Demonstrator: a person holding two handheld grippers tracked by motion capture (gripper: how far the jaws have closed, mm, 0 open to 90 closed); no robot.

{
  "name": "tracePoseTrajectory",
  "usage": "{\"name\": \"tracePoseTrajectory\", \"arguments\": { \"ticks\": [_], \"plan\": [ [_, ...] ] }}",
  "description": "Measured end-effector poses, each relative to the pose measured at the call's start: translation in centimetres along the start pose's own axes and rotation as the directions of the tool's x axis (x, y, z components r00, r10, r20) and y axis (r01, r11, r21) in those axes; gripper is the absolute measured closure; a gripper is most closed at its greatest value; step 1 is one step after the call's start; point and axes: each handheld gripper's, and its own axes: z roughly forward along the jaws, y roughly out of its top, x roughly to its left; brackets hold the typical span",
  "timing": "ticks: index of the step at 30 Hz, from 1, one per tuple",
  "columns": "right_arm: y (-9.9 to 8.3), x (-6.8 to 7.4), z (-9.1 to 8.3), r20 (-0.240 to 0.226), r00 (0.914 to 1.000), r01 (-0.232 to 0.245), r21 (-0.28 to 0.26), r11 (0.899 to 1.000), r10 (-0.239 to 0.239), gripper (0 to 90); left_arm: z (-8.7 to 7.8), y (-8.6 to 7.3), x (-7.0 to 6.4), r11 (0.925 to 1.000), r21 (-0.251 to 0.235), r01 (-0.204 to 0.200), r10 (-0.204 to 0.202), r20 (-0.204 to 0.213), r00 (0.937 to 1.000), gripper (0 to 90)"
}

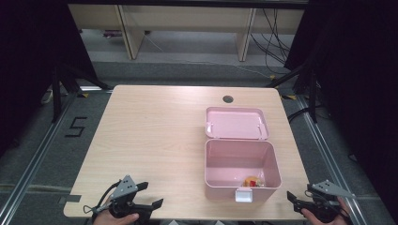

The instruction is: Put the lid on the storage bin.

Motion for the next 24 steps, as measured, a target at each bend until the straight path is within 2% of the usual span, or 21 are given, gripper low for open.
{"name": "tracePoseTrajectory", "arguments": {
  "ticks": [1,3,4,5,6,8,11,12,13,14,15,16,17,18,20,23,24],
  "plan": [
    [-0.1,0.3,0.0,-0.025,0.9986,-0.047,-0.003,0.999,0.047,17.9,0.0,0.0,0.0,1.0000,-0.003,-0.001,0.001,-0.001,1.0000,15.9],
    [-0.1,0.3,0.1,-0.025,0.9985,-0.049,0.002,0.999,0.049,17.9,0.2,0.0,0.1,0.9999,-0.016,-0.002,0.002,0.005,1.0000,15.9],
    [0.0,0.0,0.1,-0.037,0.9991,-0.021,0.011,1.000,0.021,17.9,0.1,0.0,0.2,0.9999,-0.005,-0.009,0.009,0.005,0.9999,15.9],
    [-0.1,0.1,0.3,-0.023,0.9992,-0.034,0.004,0.999,0.034,18.0,0.2,0.0,0.1,1.0000,-0.008,0.001,-0.001,0.005,1.0000,15.9],
    [0.0,0.0,0.1,-0.018,0.9998,-0.009,0.015,1.000,0.010,18.2,0.3,0.1,0.1,1.0000,0.000,0.000,0.000,0.002,1.0000,15.9],
    [0.0,0.0,0.2,-0.017,0.9998,-0.007,0.014,1.000,0.008,18.2,0.5,0.2,0.0,1.0000,-0.009,0.004,-0.004,0.007,1.0000,15.9],
    [0.0,-0.1,0.1,-0.015,0.9998,-0.009,0.015,1.000,0.009,18.2,0.5,0.5,0.0,1.0000,-0.009,-0.005,0.005,-0.008,1.0000,15.9],
    [0.0,-0.1,0.2,-0.012,0.9999,-0.011,0.017,1.000,0.011,18.2,0.6,0.6,0.0,0.9998,-0.018,-0.009,0.009,0.001,1.0000,15.9],
    [0.0,-0.2,0.3,-0.038,0.9991,-0.017,0.024,1.000,0.018,18.2,0.7,0.9,0.0,0.9996,-0.027,-0.001,0.001,-0.001,1.0000,16.0],
    [-0.1,-0.1,0.3,-0.050,0.9982,-0.032,0.033,0.999,0.034,18.2,0.7,1.2,0.0,0.9995,-0.029,-0.013,0.013,-0.006,0.9999,16.7],
    [-0.1,-0.1,0.3,-0.050,0.9982,-0.032,0.033,0.999,0.034,18.2,0.8,1.5,0.1,0.9991,-0.039,-0.018,0.018,-0.005,0.9998,16.7],
    [-0.1,0.1,0.3,-0.041,0.9976,-0.055,0.029,0.998,0.056,18.2,0.9,1.8,0.1,0.9986,-0.051,-0.015,0.015,-0.004,0.9999,18.0],
    [0.0,-0.1,0.3,-0.022,0.9997,-0.014,0.025,1.000,0.014,18.2,0.9,2.1,0.2,0.9975,-0.068,-0.018,0.017,-0.003,0.9998,19.8],
    [0.0,-0.1,0.4,-0.013,0.9999,-0.001,0.020,1.000,0.002,18.2,1.1,2.6,0.4,0.9964,-0.080,-0.028,0.028,0.004,0.9996,21.8],
    [0.0,-0.1,0.4,-0.022,0.9997,-0.005,0.027,1.000,0.006,18.2,1.4,3.5,0.6,0.9943,-0.105,-0.022,0.024,0.017,0.9996,24.1],
    [-0.1,-0.2,0.5,-0.018,0.9998,-0.002,0.021,1.000,0.002,18.3,1.8,5.0,0.8,0.9930,-0.114,-0.031,0.032,0.009,0.9994,29.1],
    [-0.1,-0.2,0.5,-0.018,0.9998,-0.002,0.021,1.000,0.002,18.3,2.1,5.5,0.8,0.9913,-0.128,-0.031,0.034,0.021,0.9992,29.1]
  ]
}}
